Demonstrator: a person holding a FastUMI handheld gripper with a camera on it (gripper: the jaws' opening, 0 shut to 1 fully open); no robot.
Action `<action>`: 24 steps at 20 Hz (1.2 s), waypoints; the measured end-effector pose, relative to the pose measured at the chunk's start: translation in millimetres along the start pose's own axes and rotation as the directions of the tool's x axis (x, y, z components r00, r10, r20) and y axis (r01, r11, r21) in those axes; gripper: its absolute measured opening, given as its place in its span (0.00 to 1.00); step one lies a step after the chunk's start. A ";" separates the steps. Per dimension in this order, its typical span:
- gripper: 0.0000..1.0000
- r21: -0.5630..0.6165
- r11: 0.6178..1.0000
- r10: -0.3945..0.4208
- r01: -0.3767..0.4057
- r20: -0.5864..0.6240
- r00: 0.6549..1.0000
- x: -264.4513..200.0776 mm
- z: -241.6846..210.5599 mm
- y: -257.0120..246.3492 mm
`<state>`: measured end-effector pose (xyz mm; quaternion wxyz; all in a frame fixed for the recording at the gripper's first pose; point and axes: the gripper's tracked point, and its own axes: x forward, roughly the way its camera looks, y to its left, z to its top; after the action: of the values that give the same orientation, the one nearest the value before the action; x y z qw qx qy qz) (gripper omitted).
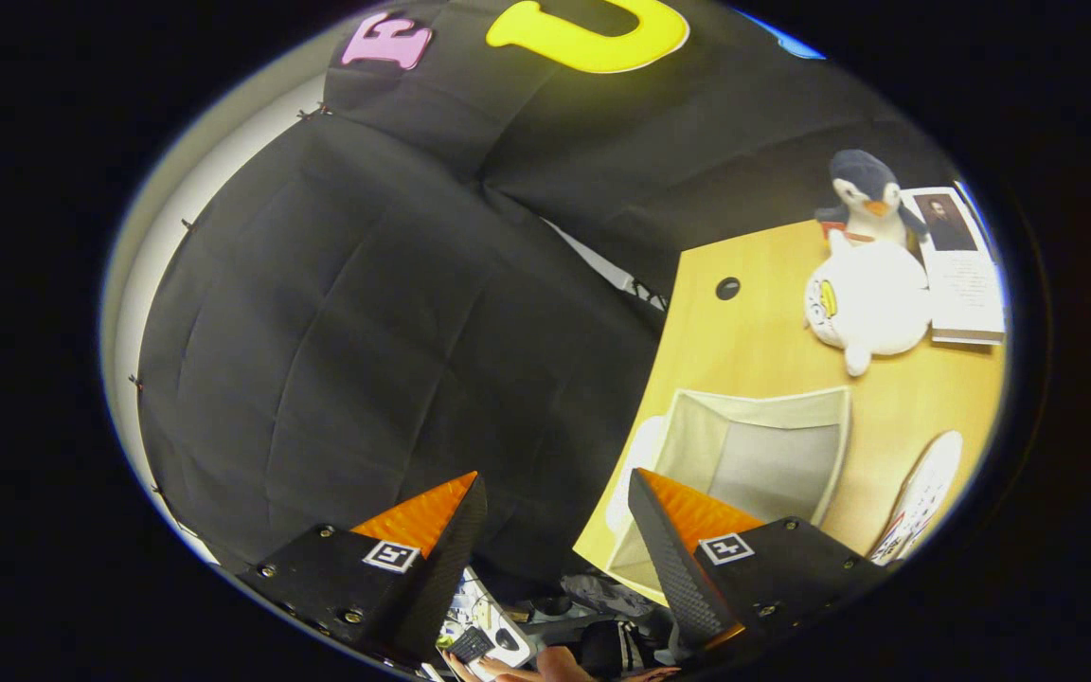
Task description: Open the storage box then place both shoes into the box .Put the left shoe in first, then the right shoe, with the right side of both shoes facing outward in a uniform manner.
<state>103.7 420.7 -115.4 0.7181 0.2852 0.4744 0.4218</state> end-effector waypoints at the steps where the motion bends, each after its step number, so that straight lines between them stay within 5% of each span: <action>1: 0.92 0.006 1.000 -0.013 0.013 0.013 1.000 -10.1 1.2 -9.9; 12: 0.92 0.073 0.980 -0.189 0.183 0.081 0.979 -101.3 -12.3 -123.3; 24: 0.92 0.131 0.902 -0.407 0.412 -0.061 0.911 -136.1 -82.5 -246.3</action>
<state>83.7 183.6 -286.8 0.7609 0.2223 0.5640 0.2314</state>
